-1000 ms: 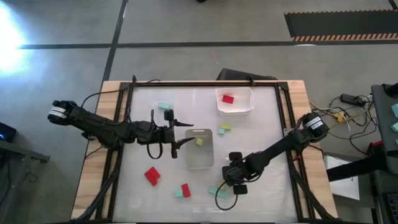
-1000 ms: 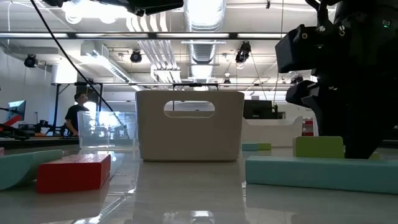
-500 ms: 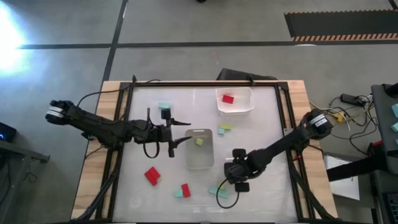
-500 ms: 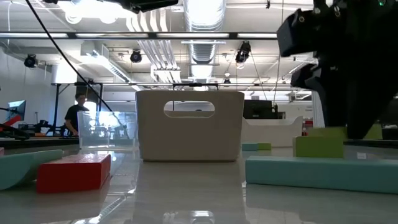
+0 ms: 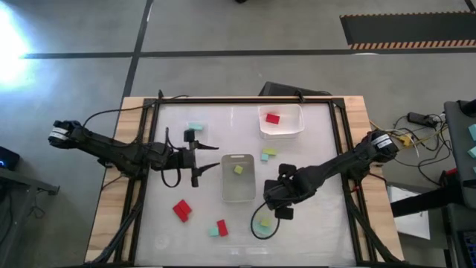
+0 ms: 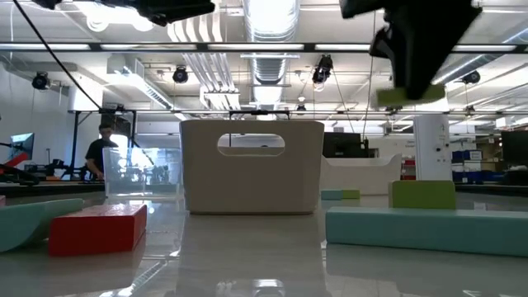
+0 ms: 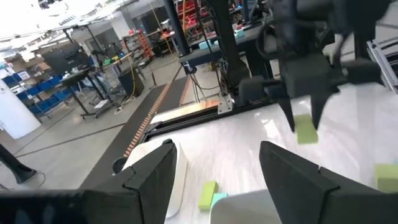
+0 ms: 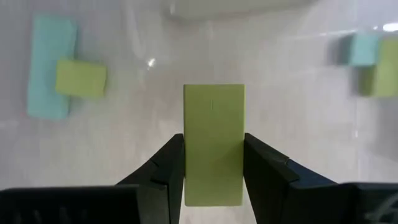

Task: Sort & place blocks by color
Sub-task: Put the green block into the gray bin

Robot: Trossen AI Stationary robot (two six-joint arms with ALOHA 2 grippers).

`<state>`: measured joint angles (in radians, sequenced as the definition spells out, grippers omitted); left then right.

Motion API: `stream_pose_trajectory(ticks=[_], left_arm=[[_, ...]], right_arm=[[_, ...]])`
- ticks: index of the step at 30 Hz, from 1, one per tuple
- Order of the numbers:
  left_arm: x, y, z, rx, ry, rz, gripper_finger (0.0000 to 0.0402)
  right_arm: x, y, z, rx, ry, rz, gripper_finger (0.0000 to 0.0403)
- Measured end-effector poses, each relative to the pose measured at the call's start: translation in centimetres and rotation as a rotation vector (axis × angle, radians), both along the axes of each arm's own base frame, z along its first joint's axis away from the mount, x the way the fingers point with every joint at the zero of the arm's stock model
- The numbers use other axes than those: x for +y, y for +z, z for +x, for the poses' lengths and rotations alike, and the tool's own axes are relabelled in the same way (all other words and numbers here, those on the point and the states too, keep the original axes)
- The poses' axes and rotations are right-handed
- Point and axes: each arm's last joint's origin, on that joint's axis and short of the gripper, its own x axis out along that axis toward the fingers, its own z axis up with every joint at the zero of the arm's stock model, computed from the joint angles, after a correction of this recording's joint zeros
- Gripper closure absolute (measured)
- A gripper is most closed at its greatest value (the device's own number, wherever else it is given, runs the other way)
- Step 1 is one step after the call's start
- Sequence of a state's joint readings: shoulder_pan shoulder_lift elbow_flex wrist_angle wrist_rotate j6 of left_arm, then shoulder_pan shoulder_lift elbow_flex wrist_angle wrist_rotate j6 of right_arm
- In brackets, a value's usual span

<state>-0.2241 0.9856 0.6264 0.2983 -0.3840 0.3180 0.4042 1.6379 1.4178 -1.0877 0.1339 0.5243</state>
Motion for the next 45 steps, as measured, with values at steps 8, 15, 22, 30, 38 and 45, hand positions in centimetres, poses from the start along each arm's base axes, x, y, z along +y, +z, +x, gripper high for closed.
stream_pose_trajectory(ticks=[8, 15, 22, 30, 38, 45], left_arm=[[0.5, 0.2, -2.0, -0.063, 0.001, -0.054, 0.0187], [0.6, 0.1, -2.9, -0.084, 0.001, -0.066, 0.0187], [0.6, 0.0, -2.7, -0.076, 0.001, -0.064, 0.0187], [0.6, -0.1, -2.7, -0.073, 0.001, -0.064, 0.0187], [0.6, -0.1, -2.6, -0.071, 0.001, -0.063, 0.0187], [0.6, -0.1, -2.6, -0.072, 0.0, -0.072, 0.0187]], right_arm=[[-1.9, 3.2, 1.4, -0.059, -0.048, 0.009, 0.0286], [-4.4, 4.9, 2.7, -0.114, -0.05, 0.007, 0.0286], [-5.6, 4.5, 5.4, -0.098, 0.021, -0.013, 0.0286], [-6.6, 4.5, 9.4, -0.124, 0.096, -0.045, 0.0286], [-7.6, 3.4, 12.3, -0.125, 0.146, -0.058, 0.0286], [-7.6, 0.4, 13.1, -0.051, 0.202, -0.051, 0.0286]])
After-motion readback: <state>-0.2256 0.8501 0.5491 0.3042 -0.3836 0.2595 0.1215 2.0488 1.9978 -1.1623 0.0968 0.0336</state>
